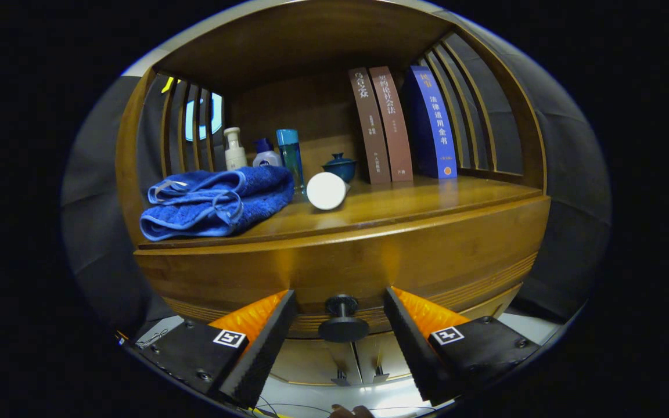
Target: Pull open the drawer, take out the items inside it, and place them on the countertop above the cabinet.
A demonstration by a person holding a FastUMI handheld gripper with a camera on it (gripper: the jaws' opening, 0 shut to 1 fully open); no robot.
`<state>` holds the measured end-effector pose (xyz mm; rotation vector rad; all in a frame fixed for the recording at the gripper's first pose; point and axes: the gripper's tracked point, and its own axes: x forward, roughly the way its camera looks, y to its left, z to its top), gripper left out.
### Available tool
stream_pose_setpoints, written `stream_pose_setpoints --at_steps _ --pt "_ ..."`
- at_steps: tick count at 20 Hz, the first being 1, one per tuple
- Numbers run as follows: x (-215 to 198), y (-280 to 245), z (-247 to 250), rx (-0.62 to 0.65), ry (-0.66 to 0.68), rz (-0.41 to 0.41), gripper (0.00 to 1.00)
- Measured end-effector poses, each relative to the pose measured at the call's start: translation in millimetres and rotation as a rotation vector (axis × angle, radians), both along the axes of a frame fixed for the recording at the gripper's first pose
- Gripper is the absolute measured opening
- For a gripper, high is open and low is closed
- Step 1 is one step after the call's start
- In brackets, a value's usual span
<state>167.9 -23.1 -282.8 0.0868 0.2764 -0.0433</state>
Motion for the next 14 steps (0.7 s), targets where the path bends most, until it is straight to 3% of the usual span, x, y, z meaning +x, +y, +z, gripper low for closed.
stream_pose_setpoints --at_steps 4,14 --pt "-22 3 43 -0.014 -0.056 0.000 1.00" --pt "-84 25 211 -0.053 -0.206 0.067 1.00"
